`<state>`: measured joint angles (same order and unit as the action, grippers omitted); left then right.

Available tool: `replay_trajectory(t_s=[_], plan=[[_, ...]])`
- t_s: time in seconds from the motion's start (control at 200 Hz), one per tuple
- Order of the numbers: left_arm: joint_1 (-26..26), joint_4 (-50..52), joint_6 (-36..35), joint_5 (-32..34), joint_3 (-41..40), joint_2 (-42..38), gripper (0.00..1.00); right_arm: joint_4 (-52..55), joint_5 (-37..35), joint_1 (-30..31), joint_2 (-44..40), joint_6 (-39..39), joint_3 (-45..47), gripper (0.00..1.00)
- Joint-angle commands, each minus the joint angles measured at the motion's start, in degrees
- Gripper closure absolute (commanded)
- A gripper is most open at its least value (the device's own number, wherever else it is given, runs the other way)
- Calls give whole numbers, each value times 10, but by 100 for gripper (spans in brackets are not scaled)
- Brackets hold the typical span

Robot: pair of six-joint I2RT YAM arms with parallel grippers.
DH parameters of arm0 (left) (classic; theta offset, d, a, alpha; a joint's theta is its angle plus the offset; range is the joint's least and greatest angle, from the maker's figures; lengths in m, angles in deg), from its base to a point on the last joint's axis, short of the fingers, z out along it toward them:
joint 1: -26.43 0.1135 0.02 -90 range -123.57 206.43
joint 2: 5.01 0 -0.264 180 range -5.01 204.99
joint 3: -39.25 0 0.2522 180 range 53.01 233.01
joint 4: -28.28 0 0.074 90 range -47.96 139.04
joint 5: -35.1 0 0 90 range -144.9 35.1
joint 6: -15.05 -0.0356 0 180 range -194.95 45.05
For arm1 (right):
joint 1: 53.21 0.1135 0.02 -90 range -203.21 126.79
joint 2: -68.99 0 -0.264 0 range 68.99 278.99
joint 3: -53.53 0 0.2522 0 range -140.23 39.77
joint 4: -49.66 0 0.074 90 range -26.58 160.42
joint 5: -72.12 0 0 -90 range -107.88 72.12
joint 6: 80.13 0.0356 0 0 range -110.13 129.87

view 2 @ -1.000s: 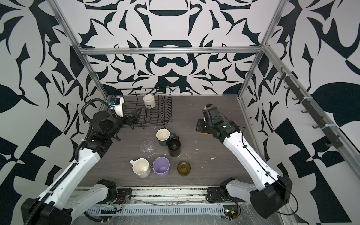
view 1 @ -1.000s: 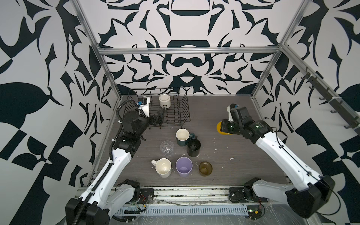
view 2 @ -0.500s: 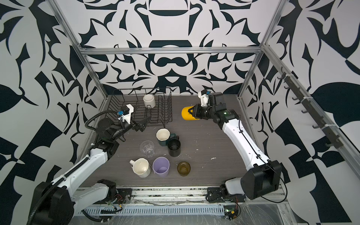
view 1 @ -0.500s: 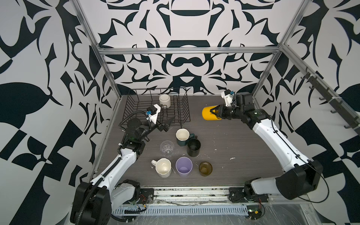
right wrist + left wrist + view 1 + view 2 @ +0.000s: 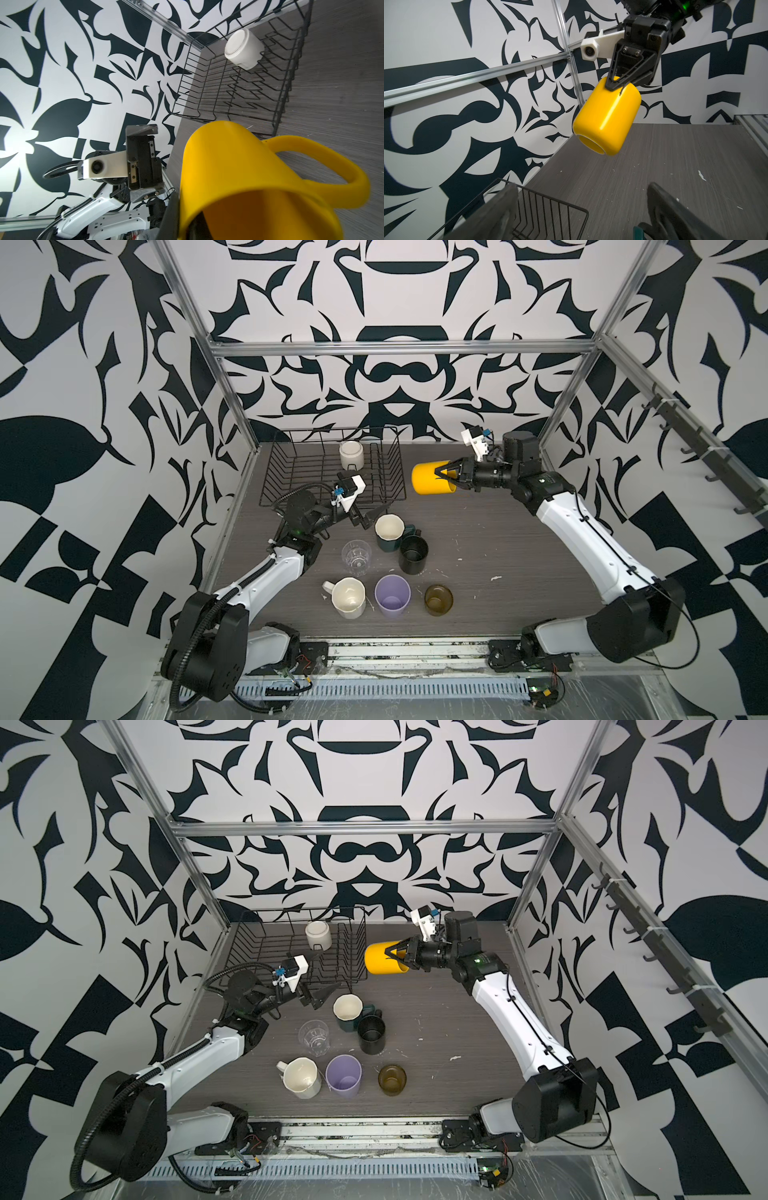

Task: Load cups into a dish rack
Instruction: Place the cup upside down at the dish rack.

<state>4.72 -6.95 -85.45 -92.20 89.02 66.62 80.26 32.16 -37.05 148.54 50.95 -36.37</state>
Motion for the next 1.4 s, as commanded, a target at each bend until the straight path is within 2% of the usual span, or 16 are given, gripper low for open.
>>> replay_trajectory(t_s=[0.0,0.365,0.63,0.805,1.395], plan=[[-4,-29,-5,-38,15,9,1,-103,67,9,-29,31,-17,100],[-15,-33,-6,-52,37,44,1,-164,88,60,-8,82,-12,100],[-16,-84,19,-67,44,68,1,-203,95,94,2,114,1,100],[-17,-123,39,-75,43,77,1,-234,101,102,8,137,15,100],[-16,-163,82,-138,56,104,1,-376,134,121,34,240,47,100]])
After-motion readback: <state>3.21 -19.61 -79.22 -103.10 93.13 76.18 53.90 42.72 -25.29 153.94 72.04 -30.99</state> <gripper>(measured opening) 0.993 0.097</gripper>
